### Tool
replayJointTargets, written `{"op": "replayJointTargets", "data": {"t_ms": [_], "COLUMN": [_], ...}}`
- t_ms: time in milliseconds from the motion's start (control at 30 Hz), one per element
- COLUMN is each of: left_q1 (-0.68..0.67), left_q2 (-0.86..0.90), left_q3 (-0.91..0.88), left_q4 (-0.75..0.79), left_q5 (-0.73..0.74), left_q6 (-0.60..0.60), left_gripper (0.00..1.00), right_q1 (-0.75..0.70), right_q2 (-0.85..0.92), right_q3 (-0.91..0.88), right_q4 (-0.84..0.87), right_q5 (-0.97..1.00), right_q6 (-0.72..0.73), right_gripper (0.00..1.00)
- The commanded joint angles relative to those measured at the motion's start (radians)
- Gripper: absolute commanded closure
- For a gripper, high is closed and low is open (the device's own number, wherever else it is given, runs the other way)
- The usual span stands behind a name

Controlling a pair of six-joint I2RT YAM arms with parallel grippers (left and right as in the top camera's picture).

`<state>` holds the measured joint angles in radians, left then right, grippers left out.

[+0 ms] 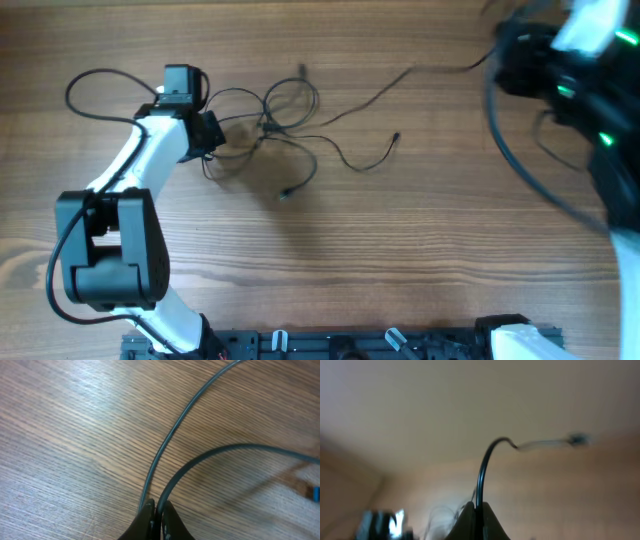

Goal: Untangle cables

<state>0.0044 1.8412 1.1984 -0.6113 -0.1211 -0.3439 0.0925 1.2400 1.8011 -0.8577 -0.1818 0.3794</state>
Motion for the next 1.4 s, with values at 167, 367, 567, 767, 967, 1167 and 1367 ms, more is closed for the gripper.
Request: {"op": "replayJointTargets", "data": {"t_ms": [167, 367, 567, 767, 967, 1167, 1367], "left_q1": [0.013, 0.013, 0.013, 0.013, 0.013, 0.013, 0.013], "left_q2": [0.007, 0.007, 0.007, 0.007, 0.007, 0.007, 0.007], "left_q3": [-0.007, -0.007, -0.007, -0.007, -0.007, -0.007, -0.007], "left_q4": [-0.003, -0.003, -0.002, -0.002, -0.002, -0.002, 0.000], "left_q5": [0.043, 0.043, 0.048, 0.069, 0.069, 0.069, 0.077], "left_q6": [-0.039, -0.039, -0.039, -0.039, -0.039, -0.039, -0.039], "left_gripper": [0.91, 0.91, 0.90, 0.88, 0.87, 0.85, 0.85], "right_q1": [0.000, 0.000, 0.000, 0.000, -0.047, -0.172, -0.308], "right_q2": [-0.195, -0.243, -0.212, -0.090, 0.111, 0.304, 0.425], "right_q3": [0.024, 0.024, 0.024, 0.024, 0.024, 0.023, 0.023], "right_q4": [0.224, 0.257, 0.198, 0.069, -0.141, -0.400, -0.537], "right_q5": [0.473, 0.756, 0.925, 0.982, 0.967, 0.713, 0.392], "right_q6": [-0.012, -0.013, -0.013, -0.066, -0.023, 0.100, 0.120], "right_gripper": [0.96, 0.96, 0.96, 0.95, 0.96, 0.96, 0.96]}}
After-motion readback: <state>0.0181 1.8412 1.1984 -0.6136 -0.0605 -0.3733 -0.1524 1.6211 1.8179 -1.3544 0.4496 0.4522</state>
